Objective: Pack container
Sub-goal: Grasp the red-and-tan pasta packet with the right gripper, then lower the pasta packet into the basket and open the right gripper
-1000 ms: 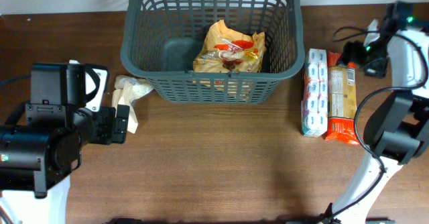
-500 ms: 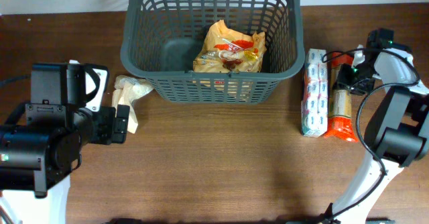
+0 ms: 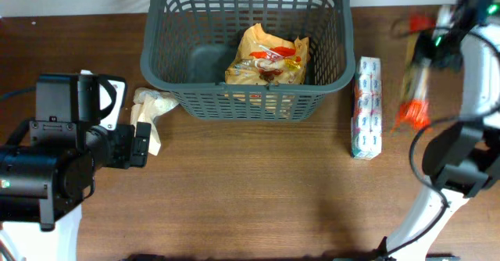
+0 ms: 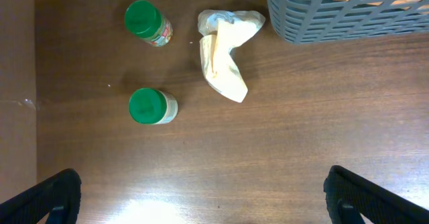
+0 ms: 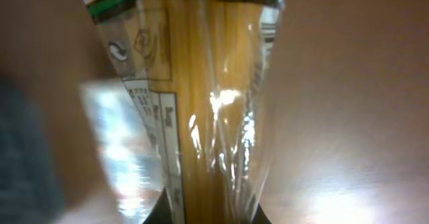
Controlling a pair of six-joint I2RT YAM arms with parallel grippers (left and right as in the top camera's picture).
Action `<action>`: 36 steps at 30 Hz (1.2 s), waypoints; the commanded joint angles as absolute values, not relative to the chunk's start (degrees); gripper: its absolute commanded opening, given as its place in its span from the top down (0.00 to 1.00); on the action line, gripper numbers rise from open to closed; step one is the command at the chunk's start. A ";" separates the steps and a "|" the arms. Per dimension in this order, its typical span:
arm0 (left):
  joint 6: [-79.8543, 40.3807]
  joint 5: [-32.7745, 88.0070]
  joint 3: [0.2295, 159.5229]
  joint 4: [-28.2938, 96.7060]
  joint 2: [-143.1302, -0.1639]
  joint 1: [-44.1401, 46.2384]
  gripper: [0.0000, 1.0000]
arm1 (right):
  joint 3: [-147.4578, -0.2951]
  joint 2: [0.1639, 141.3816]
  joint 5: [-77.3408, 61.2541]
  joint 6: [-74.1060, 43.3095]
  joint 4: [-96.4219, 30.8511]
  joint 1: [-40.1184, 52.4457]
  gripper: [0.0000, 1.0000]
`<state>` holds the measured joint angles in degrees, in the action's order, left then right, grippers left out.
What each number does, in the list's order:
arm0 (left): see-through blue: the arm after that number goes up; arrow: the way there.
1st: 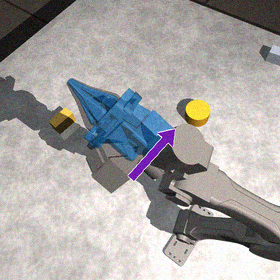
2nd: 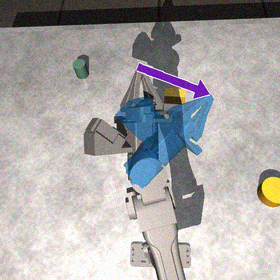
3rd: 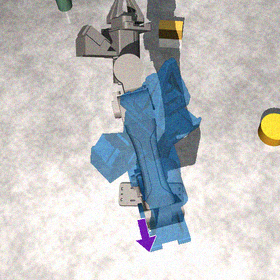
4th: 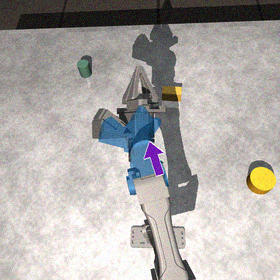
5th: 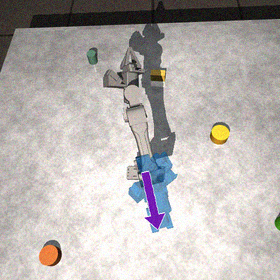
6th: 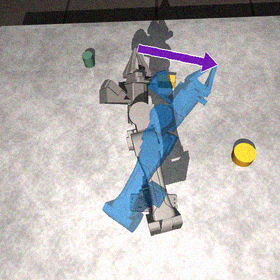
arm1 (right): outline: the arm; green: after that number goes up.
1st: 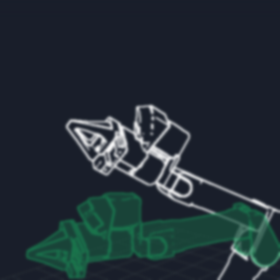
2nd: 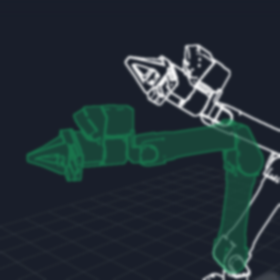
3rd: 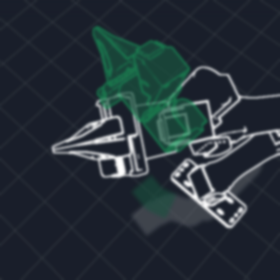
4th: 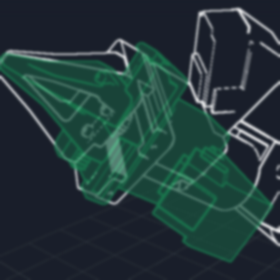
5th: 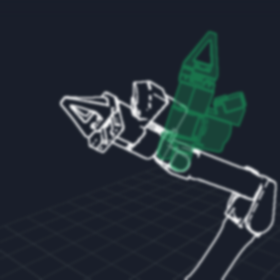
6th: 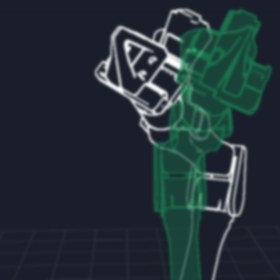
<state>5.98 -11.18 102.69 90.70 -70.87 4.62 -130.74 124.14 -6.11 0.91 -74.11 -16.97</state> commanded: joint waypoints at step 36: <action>5.61 -10.94 103.18 90.76 -70.70 4.34 0.01 | -160.62 145.86 -9.04 45.82 -64.14 25.45 0.96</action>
<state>5.98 -11.16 102.69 90.70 -70.87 4.62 -159.61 144.11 -7.88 50.65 -64.84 25.56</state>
